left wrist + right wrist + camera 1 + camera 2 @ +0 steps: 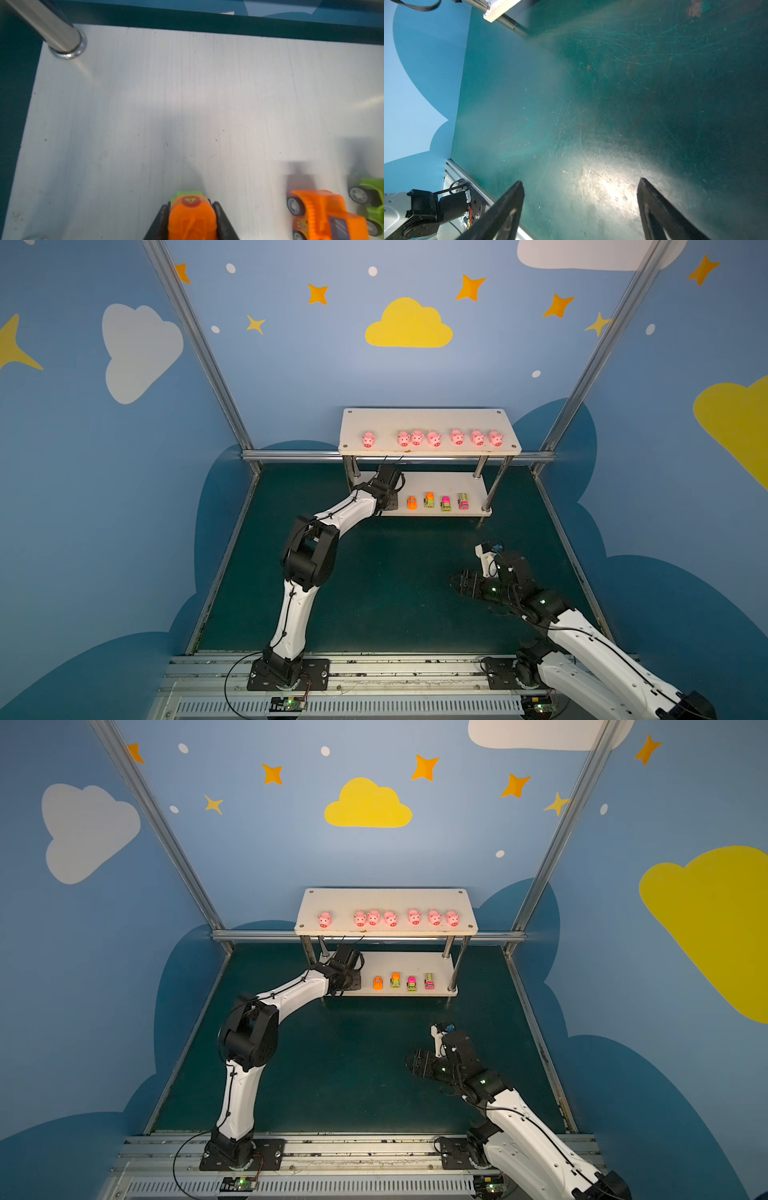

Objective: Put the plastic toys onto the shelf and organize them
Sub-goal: 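Carry the truck with the left gripper to the lower shelf, then lower the truck at the shelf end and open the left gripper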

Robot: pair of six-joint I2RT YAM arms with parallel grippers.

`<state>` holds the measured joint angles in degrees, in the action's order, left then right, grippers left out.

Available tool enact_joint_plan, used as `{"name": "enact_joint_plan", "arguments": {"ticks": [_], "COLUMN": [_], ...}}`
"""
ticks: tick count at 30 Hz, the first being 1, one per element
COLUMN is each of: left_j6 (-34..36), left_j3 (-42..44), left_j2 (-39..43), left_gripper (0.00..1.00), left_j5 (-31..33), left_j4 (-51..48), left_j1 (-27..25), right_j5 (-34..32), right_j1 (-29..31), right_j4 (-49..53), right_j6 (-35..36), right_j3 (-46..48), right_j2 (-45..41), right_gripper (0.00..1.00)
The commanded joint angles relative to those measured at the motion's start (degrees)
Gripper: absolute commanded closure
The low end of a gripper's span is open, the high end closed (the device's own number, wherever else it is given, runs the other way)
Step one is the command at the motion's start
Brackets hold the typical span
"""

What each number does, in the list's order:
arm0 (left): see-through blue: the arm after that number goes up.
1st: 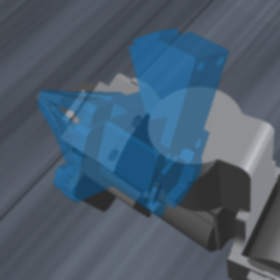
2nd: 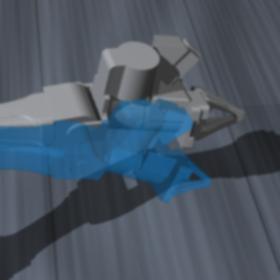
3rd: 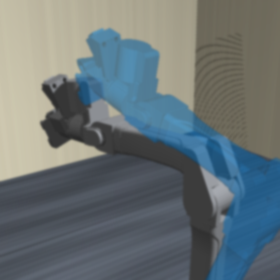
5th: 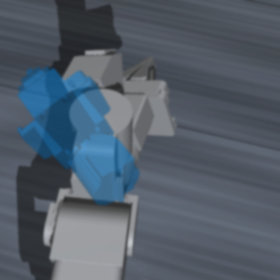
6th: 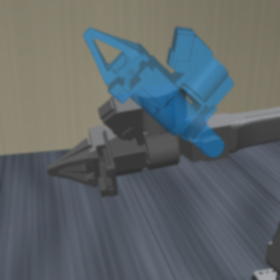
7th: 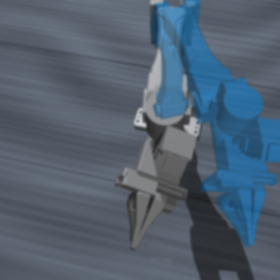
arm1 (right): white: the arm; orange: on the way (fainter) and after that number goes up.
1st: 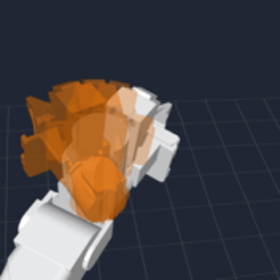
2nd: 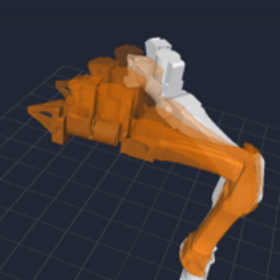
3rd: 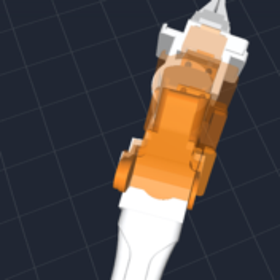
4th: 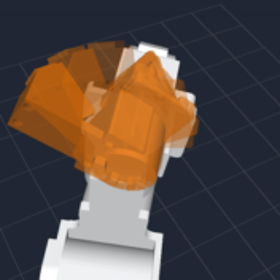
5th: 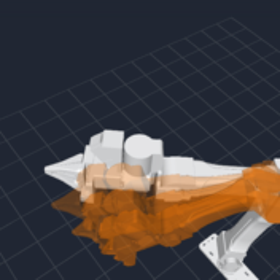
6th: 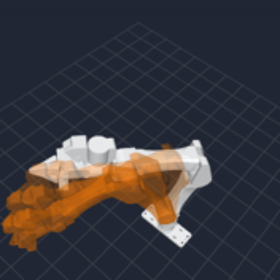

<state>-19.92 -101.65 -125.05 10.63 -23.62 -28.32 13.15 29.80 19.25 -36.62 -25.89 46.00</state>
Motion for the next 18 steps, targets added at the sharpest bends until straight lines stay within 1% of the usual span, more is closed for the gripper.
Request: {"name": "enact_joint_plan", "arguments": {"ticks": [1,8,9,11,13,15,18], "left_j6": [0.35,0.10,0.12,0.00,0.05,0.17,0.50], "left_j3": [-1.70,-3.41,-3.55,-3.73,-3.58,-3.52,-3.04], "left_j2": [-0.72,-1.09,-1.01,-0.79,-0.38,0.06,1.11], "left_gripper": [0.63,0.51,0.48,0.38,0.32,0.22,0.16], "left_j5": [-0.83,-1.99,-2.16,-2.27,-2.28,-2.11,-1.94], "left_j4": [-0.81,-2.77,-3.00,-3.42,-3.50,-3.58,-3.70], "left_j1": [0.35,0.36,0.28,0.29,0.29,0.28,0.11], "right_j5": [0.91,1.44,1.51,1.61,1.71,1.87,2.14], "right_j1": [-0.44,-0.97,-0.97,-1.03,-1.08,-1.19,-1.23], "right_j4": [-1.53,-1.84,-1.84,-1.84,-1.80,-1.73,-1.42], "right_j6": [1.02,0.94,0.94,0.94,0.97,0.94,0.78], "right_j3": [-1.06,-1.18,-1.18,-1.34,-1.42,-1.46,-1.60], "right_j2": [0.40,1.38,1.38,1.38,1.38,1.38,1.29], "right_gripper": [0.16,0.16,0.16,0.16,0.16,0.16,0.16]}}
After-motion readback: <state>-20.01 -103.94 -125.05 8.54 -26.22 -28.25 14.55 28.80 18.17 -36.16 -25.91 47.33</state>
